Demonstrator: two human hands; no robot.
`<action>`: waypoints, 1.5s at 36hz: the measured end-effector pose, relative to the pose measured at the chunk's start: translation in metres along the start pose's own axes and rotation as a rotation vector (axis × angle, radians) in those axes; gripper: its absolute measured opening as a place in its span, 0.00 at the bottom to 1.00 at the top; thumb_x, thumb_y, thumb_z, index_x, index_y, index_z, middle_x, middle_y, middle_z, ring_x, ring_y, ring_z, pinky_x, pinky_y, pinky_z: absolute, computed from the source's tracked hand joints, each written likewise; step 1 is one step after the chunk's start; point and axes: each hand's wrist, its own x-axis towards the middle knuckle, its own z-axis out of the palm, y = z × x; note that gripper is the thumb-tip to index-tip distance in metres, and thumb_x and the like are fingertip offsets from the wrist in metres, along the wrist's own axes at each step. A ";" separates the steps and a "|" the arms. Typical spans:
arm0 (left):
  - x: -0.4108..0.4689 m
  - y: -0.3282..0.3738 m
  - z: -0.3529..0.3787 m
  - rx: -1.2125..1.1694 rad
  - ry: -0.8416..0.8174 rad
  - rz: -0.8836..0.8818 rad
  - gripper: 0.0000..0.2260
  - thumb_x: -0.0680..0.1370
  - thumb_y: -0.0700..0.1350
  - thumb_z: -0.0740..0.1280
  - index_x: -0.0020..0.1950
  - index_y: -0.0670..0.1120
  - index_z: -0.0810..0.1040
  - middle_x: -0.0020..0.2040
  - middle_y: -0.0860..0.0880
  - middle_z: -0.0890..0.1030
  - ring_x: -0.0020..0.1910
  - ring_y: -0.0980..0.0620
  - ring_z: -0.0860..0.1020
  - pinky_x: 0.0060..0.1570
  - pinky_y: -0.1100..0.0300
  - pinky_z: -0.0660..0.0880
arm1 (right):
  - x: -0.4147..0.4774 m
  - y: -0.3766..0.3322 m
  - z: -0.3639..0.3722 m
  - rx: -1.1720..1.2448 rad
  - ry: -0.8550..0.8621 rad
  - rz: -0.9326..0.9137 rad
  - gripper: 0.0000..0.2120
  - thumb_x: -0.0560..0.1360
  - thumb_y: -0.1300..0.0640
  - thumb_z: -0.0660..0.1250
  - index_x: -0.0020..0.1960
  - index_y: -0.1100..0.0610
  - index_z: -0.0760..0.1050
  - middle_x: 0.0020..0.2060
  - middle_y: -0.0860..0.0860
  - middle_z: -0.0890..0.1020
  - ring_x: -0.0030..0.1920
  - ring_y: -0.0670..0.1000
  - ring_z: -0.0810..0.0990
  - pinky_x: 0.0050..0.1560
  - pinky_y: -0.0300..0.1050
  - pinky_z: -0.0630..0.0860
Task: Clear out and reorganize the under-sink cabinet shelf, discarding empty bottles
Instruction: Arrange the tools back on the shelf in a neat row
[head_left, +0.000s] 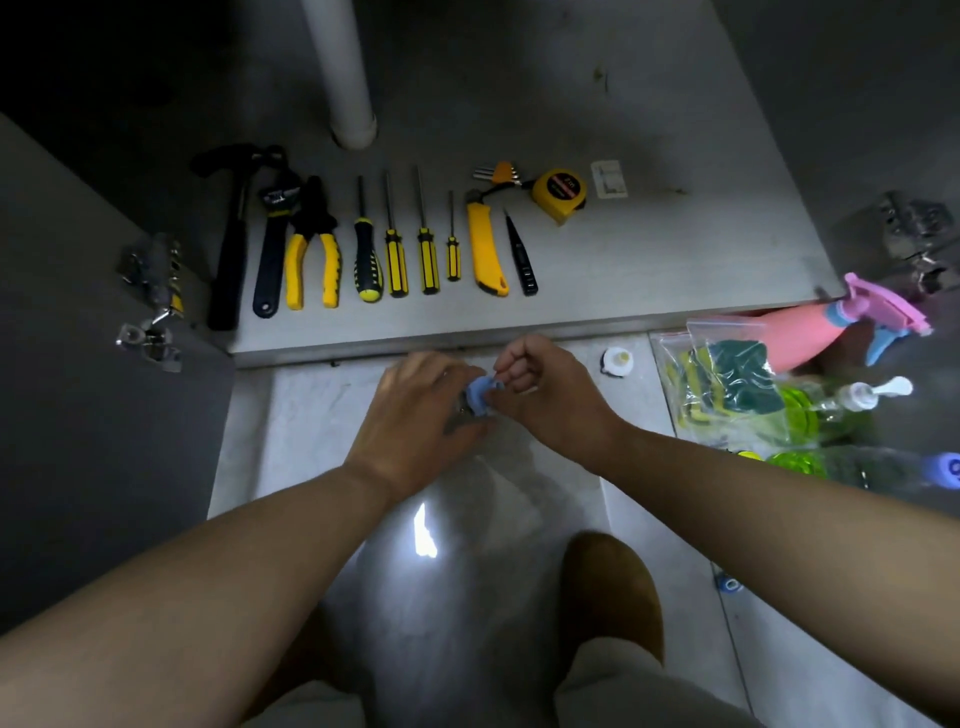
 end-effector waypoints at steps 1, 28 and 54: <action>-0.001 0.001 0.001 -0.051 -0.010 -0.011 0.20 0.75 0.60 0.71 0.65 0.55 0.79 0.57 0.52 0.79 0.58 0.50 0.75 0.60 0.52 0.73 | -0.001 0.000 -0.002 0.015 -0.017 0.012 0.13 0.69 0.67 0.78 0.50 0.65 0.78 0.40 0.55 0.83 0.40 0.46 0.82 0.46 0.39 0.80; 0.008 0.014 0.003 -1.005 -0.234 -0.530 0.19 0.72 0.41 0.79 0.62 0.50 0.83 0.50 0.50 0.88 0.53 0.52 0.85 0.49 0.64 0.82 | 0.012 0.089 -0.073 -0.894 -0.213 0.125 0.14 0.76 0.63 0.65 0.61 0.57 0.72 0.57 0.59 0.73 0.50 0.64 0.80 0.50 0.50 0.75; 0.062 -0.006 -0.026 -0.809 0.081 -0.279 0.17 0.73 0.46 0.78 0.60 0.55 0.82 0.56 0.57 0.84 0.56 0.60 0.81 0.60 0.62 0.77 | 0.137 -0.027 -0.095 -0.488 0.114 0.116 0.08 0.74 0.52 0.72 0.50 0.55 0.80 0.44 0.51 0.83 0.44 0.49 0.81 0.43 0.41 0.77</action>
